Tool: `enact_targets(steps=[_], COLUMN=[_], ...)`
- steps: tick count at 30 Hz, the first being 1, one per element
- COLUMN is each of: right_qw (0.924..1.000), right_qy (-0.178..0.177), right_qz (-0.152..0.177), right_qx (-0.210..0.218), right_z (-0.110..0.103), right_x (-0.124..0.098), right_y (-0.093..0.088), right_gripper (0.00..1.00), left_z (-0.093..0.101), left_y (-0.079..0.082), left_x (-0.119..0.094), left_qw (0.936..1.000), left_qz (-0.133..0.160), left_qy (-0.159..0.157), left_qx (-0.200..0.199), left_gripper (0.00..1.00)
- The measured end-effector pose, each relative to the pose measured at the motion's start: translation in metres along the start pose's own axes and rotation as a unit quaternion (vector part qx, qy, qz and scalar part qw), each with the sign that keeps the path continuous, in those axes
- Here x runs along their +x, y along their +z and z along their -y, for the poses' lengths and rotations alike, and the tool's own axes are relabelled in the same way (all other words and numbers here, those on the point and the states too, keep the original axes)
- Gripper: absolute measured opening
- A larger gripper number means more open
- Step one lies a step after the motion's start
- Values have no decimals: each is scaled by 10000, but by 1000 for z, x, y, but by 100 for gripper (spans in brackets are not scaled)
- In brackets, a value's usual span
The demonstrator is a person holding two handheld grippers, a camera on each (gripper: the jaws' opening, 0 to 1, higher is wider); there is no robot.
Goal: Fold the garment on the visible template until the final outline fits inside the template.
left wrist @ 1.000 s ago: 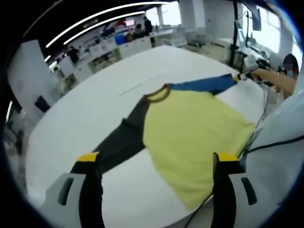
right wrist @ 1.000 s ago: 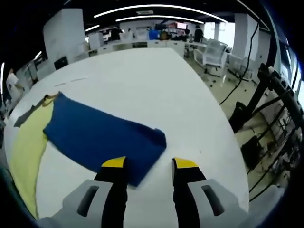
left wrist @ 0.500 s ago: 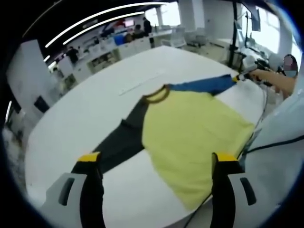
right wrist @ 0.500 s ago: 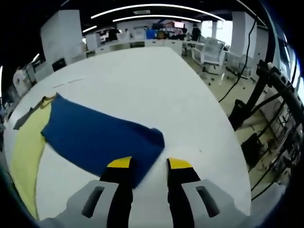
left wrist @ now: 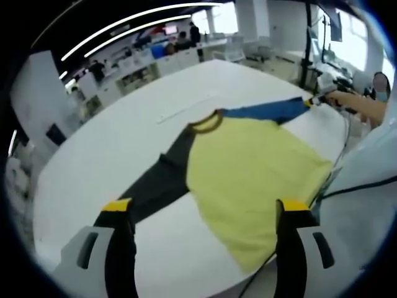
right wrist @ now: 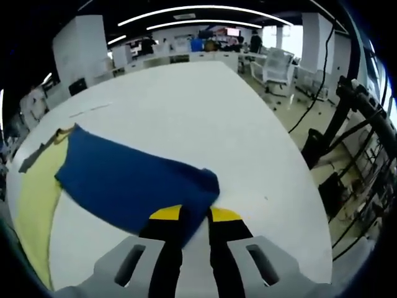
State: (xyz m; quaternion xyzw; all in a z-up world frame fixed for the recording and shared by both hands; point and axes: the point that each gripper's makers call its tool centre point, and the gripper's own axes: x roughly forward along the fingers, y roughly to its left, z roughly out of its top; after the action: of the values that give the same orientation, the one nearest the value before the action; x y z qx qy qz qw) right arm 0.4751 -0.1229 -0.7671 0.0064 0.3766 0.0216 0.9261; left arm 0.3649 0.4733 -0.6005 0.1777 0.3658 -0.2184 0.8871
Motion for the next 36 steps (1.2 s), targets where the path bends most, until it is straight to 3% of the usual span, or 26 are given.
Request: enact_targets(steps=[6,25,26,36], right_qw=[10000,10000,10000,10000], right_qy=[6,9,-30,-42], right_qz=[-2,27,17,30], right_qx=[0,79,49,3], right_z=[-8,0,2,1], right_x=[-4,2,2,-2], right_y=[-2,-1,-1,0], right_gripper=[14,6,2,2], left_z=[2,7,7,9], left_y=[1,-7,-6,1], left_x=[-2,-8,-8,-11], left_qw=[10000,10000,10000,9997], left_qz=[21,-57,-64,-90], left_qy=[-1,13,6,-25], left_qx=[51,59,64,241], left_gripper=[91,91,92,91])
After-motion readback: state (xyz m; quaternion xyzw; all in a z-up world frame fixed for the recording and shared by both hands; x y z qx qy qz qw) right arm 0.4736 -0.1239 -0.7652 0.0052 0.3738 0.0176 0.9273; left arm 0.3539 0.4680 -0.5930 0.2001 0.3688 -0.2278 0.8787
